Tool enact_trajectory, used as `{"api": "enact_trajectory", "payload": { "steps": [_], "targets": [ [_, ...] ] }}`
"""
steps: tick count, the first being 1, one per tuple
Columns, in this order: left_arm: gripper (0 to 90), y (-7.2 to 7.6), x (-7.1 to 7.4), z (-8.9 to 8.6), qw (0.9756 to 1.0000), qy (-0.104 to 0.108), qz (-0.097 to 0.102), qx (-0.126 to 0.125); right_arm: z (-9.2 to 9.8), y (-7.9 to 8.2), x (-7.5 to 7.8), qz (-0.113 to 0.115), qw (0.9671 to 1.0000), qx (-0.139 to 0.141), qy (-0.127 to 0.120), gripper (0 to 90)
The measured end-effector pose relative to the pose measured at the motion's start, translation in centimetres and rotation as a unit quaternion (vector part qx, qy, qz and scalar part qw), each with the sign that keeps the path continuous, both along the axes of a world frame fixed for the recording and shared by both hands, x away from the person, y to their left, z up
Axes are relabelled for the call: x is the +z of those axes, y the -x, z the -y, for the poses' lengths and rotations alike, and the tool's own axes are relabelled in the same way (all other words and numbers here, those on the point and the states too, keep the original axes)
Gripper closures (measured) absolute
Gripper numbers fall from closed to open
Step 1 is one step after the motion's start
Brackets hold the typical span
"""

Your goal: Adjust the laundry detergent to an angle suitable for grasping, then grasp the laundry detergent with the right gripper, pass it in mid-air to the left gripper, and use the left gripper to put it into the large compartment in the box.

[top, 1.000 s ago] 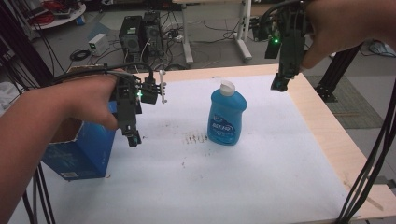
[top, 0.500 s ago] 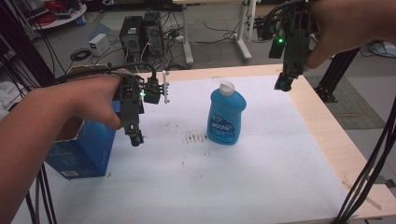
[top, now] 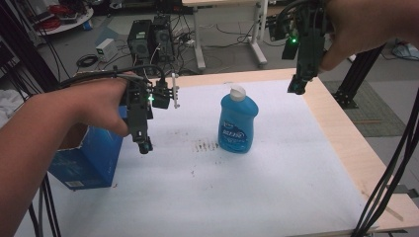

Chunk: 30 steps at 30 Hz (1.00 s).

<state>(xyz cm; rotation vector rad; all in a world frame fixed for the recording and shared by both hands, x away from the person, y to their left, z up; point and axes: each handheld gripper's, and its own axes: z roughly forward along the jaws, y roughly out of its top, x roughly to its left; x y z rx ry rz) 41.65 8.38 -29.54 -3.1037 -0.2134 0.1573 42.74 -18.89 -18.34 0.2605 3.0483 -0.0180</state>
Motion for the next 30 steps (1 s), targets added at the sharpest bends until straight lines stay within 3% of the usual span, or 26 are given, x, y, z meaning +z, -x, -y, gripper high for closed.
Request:
{"api": "enact_trajectory", "payload": {
  "steps": [8,17,23,24,30],
  "targets": [
    [1.7,0.0,-0.2,0.1,1.0,-0.006,-0.001,-0.001,0.1,0.0,-0.2,0.0,0.9999,0.008,-0.007,2.4],
    [1.8,-0.1,-0.2,0.0,0.9999,-0.001,-0.003,-0.01,1.4,0.0,-1.1,-0.002,0.9997,-0.01,-0.024,2.4],
    [1.7,0.0,-0.1,-0.3,0.9999,-0.003,0.003,-0.011,2.2,-0.1,-0.8,0.011,0.9972,-0.032,-0.067,2.5],
    [1.8,0.0,-0.1,-0.3,0.9999,-0.003,0.005,-0.01,2.4,0.0,-0.6,0.015,0.9954,-0.044,-0.084,2.4],
    [1.7,0.5,0.1,-0.6,0.9999,-0.007,0.008,-0.007,2.9,0.4,-0.9,0.023,0.9909,-0.065,-0.115,2.4]
  ]
}}
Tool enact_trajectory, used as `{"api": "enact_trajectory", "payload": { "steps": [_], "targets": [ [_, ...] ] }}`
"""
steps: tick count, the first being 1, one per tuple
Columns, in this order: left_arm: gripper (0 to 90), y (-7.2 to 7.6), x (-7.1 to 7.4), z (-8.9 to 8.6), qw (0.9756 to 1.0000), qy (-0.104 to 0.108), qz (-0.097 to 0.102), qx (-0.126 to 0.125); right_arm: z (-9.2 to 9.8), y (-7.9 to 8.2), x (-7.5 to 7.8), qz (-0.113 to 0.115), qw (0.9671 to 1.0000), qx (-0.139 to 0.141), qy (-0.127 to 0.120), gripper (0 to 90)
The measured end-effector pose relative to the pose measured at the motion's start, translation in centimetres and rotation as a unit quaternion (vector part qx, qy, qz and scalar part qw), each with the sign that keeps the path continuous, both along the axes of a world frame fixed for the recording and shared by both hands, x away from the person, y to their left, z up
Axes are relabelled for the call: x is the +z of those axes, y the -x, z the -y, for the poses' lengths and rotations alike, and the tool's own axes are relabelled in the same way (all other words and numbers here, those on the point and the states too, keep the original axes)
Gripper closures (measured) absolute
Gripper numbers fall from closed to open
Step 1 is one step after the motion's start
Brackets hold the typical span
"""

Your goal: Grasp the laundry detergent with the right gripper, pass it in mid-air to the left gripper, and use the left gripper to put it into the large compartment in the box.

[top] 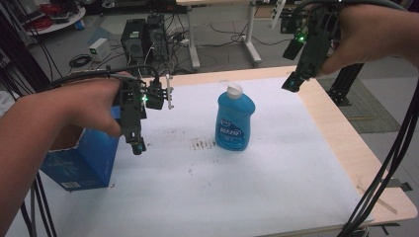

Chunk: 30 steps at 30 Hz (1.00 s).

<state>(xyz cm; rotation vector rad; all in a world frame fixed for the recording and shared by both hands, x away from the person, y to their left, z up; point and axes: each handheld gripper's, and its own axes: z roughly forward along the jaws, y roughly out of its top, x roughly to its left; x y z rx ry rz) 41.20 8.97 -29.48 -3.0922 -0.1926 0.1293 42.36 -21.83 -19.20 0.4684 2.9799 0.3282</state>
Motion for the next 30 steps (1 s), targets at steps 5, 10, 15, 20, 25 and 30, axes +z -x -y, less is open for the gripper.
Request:
{"api": "enact_trajectory", "payload": {
  "steps": [5,10,15,20,25,30],
  "targets": [
    [1.8,0.4,0.1,-0.1,1.0,0.002,0.004,-0.002,0.8,0.5,-1.1,0.018,0.9983,-0.025,-0.049,2.4],
    [1.7,0.9,0.1,0.0,1.0,0.002,0.005,-0.006,2.6,1.6,-3.1,0.03,0.991,-0.063,-0.115,2.4],
    [1.7,1.0,0.2,0.0,0.9999,0.004,0.008,-0.01,3.8,2.6,-3.9,0.036,0.9831,-0.086,-0.157,2.4],
    [1.8,1.2,0.1,0.0,0.9999,0.004,0.009,-0.012,5.8,4.5,-5.6,0.065,0.964,-0.113,-0.232,2.4],
    [1.8,1.2,0.2,0.0,0.9998,0.008,0.009,-0.013,6.8,5.9,-7.2,0.081,0.9591,-0.131,-0.237,2.4],
    [1.7,1.1,0.1,-0.1,0.9999,0.007,0.009,-0.012,7.1,6.2,-8.3,0.089,0.9544,-0.132,-0.253,2.3]
  ]
}}
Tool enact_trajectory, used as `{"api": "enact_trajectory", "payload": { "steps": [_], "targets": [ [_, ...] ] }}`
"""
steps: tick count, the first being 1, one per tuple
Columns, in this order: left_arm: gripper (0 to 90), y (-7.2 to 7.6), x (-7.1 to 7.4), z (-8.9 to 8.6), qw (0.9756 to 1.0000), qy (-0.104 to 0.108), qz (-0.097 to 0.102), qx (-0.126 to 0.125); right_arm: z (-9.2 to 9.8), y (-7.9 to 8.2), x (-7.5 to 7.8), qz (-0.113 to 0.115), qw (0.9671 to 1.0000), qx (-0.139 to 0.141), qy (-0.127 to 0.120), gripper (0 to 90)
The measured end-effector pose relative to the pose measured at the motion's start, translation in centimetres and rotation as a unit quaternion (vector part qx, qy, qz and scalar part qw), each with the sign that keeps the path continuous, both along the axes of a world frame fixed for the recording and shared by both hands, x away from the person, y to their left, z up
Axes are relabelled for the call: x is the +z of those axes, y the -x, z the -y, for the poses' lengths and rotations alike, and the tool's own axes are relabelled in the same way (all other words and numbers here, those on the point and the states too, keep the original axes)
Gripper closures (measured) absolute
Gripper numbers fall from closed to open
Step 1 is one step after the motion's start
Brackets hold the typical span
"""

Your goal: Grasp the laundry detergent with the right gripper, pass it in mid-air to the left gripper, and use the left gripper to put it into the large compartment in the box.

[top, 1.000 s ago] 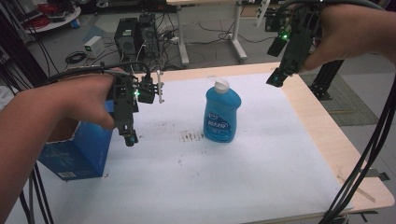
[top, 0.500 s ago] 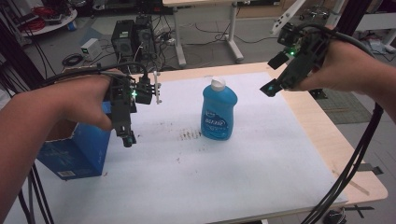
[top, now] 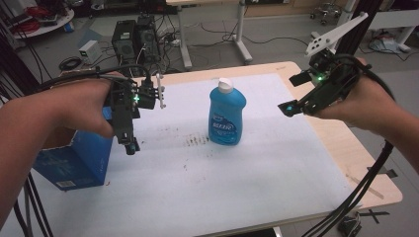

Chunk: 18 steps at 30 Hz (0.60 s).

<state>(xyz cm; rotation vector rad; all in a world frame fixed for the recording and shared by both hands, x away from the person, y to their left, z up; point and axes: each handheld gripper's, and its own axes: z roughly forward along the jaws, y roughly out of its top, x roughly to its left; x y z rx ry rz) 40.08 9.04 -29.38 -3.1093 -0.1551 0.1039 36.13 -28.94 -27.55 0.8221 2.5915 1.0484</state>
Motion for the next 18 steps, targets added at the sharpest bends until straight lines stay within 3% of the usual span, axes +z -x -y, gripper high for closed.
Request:
{"api": "enact_trajectory", "payload": {
  "steps": [9,18],
  "targets": [
    [1.7,-0.1,-0.1,-0.3,1.0,-0.002,0.002,0.0,-0.8,-0.1,-2.5,0.023,0.9997,0.0,-0.011,2.3],
    [1.8,0.1,-0.1,-0.5,1.0,-0.001,0.003,-0.004,-1.3,-1.2,-6.5,0.029,0.9964,-0.023,-0.077,2.1]
  ]
}}
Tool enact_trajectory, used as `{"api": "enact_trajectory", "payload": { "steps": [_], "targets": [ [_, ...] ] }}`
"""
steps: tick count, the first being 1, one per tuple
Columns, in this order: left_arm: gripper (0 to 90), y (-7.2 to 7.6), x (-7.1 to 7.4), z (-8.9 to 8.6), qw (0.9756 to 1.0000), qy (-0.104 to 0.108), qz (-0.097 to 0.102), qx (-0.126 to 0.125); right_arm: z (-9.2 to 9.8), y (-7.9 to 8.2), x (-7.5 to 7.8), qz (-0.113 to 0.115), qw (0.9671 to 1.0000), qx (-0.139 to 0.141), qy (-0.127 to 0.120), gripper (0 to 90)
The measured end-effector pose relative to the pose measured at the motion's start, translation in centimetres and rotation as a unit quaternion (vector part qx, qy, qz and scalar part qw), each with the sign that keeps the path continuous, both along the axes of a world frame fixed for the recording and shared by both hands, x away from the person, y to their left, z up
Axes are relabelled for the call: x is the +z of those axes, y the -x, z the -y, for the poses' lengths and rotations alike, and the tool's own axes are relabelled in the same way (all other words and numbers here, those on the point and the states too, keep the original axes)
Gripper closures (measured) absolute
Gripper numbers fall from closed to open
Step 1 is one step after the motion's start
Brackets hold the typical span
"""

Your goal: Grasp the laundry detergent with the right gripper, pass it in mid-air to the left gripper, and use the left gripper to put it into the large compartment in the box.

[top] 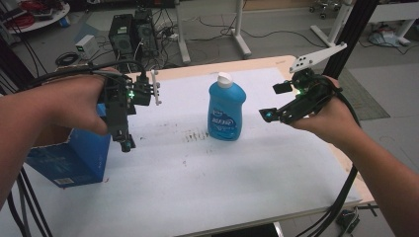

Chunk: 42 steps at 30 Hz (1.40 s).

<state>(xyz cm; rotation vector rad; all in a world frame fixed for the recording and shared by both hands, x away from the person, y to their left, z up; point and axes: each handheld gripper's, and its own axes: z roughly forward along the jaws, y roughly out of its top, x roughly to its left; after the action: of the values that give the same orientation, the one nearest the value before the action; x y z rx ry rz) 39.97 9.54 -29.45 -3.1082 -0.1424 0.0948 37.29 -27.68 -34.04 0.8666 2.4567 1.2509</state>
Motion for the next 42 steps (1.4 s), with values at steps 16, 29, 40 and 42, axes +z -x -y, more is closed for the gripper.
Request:
{"api": "enact_trajectory", "payload": {
  "steps": [16,29,40,42],
  "targets": [
    [1.7,0.2,0.3,-0.8,1.0,0.003,0.0,0.005,-3.1,-2.5,-4.0,-0.025,0.9989,0.038,-0.013,1.0],
    [1.7,0.0,-0.2,-1.3,1.0,0.001,-0.006,0.007,-4.7,-3.9,-6.0,-0.042,0.9973,0.053,-0.028,1.0],
    [1.8,-0.1,-0.4,-1.6,0.9999,0.002,-0.007,0.01,-5.9,-4.8,-7.6,-0.048,0.9951,0.058,-0.065,1.0],
    [1.7,-0.1,-0.4,-1.6,0.9999,0.002,-0.008,0.01,-6.0,-4.8,-7.7,-0.047,0.9948,0.058,-0.068,1.0]
  ]
}}
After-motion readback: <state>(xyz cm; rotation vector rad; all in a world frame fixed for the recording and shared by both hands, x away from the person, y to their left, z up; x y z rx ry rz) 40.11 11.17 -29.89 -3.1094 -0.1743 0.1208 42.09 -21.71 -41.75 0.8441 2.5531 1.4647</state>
